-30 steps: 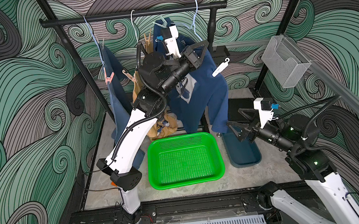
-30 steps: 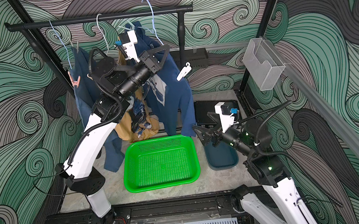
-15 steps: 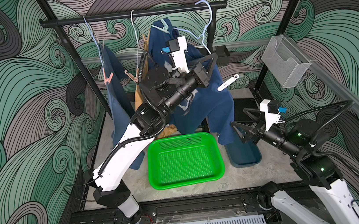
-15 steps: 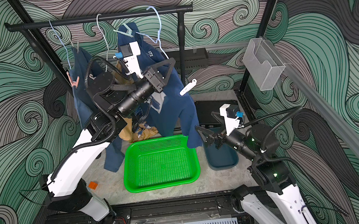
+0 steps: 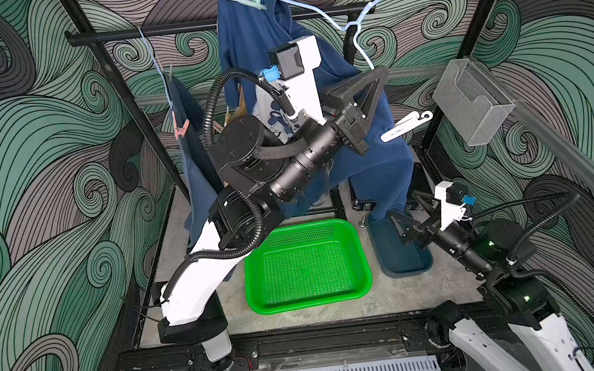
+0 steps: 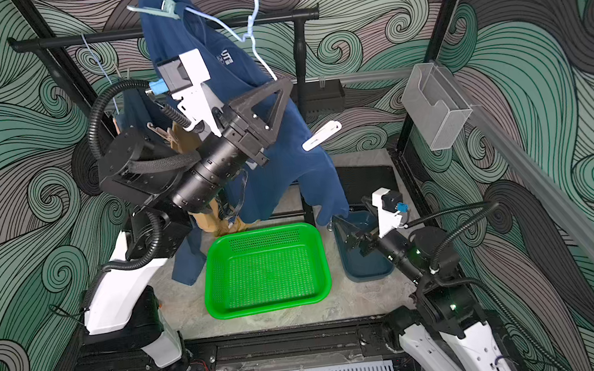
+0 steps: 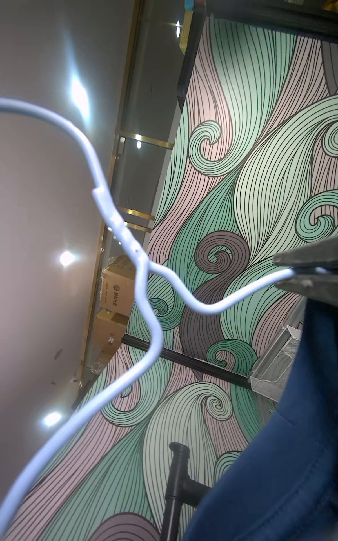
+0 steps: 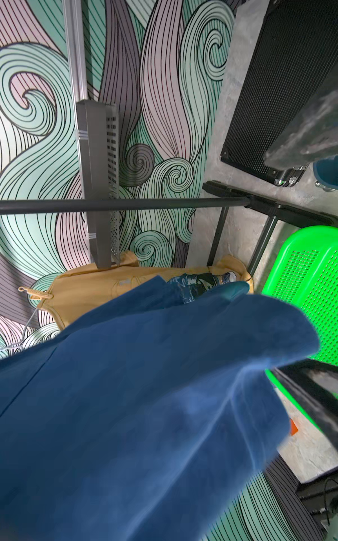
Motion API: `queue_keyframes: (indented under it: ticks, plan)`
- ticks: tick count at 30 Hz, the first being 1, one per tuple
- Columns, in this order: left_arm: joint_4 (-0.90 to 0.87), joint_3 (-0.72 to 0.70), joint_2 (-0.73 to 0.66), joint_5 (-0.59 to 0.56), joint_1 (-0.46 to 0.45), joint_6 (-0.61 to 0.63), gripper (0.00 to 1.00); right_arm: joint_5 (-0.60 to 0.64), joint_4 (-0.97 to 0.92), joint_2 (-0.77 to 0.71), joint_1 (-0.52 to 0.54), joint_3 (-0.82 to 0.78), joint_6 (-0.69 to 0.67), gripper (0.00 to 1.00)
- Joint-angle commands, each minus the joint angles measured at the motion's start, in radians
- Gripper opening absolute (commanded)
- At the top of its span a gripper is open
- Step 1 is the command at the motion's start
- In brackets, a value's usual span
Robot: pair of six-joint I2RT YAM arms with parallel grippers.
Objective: Remove the clothespins securing t-shirts to the hanger
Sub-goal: Pick up the hanger from the clothes rail.
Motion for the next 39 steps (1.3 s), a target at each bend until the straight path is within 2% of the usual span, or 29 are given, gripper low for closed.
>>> queue_keyframes:
  ticks: [1,4,7,9,12,16,23,31,34,39]
  plan:
    - [0.06,0.025,0.03,-0.093,-0.072,0.211,0.0,0.045,0.021,-0.022,0.005,-0.005,-0.002,0.99]
    - [0.089,0.046,0.051,-0.127,-0.118,0.269,0.0,0.049,0.015,-0.029,0.004,-0.004,-0.005,0.99]
    - [0.08,0.032,0.04,-0.174,-0.123,0.247,0.0,0.045,0.006,-0.037,0.005,0.002,-0.008,0.99]
    - [0.12,-0.046,0.003,-0.194,-0.124,0.227,0.0,0.042,0.003,-0.039,0.005,0.005,-0.011,0.99]
    - [0.251,-0.251,-0.083,-0.225,-0.124,0.193,0.0,0.036,-0.01,-0.045,0.004,0.005,-0.018,0.99]
    - [0.279,-0.382,-0.148,-0.254,-0.117,0.168,0.0,0.036,-0.019,-0.06,0.004,0.002,-0.025,0.99]
    - [0.326,-0.544,-0.247,-0.241,-0.064,0.084,0.0,0.037,-0.019,-0.06,0.004,-0.004,-0.021,0.99]
    - [0.327,-0.642,-0.3,-0.165,0.058,-0.075,0.0,0.045,-0.022,-0.052,0.004,0.0,-0.025,0.99]
    - [0.325,-0.654,-0.3,-0.123,0.118,-0.135,0.0,0.045,-0.024,-0.051,0.004,-0.004,-0.025,0.99]
    - [0.34,-0.651,-0.286,-0.112,0.136,-0.146,0.0,0.042,-0.027,-0.046,0.004,0.017,-0.027,0.99]
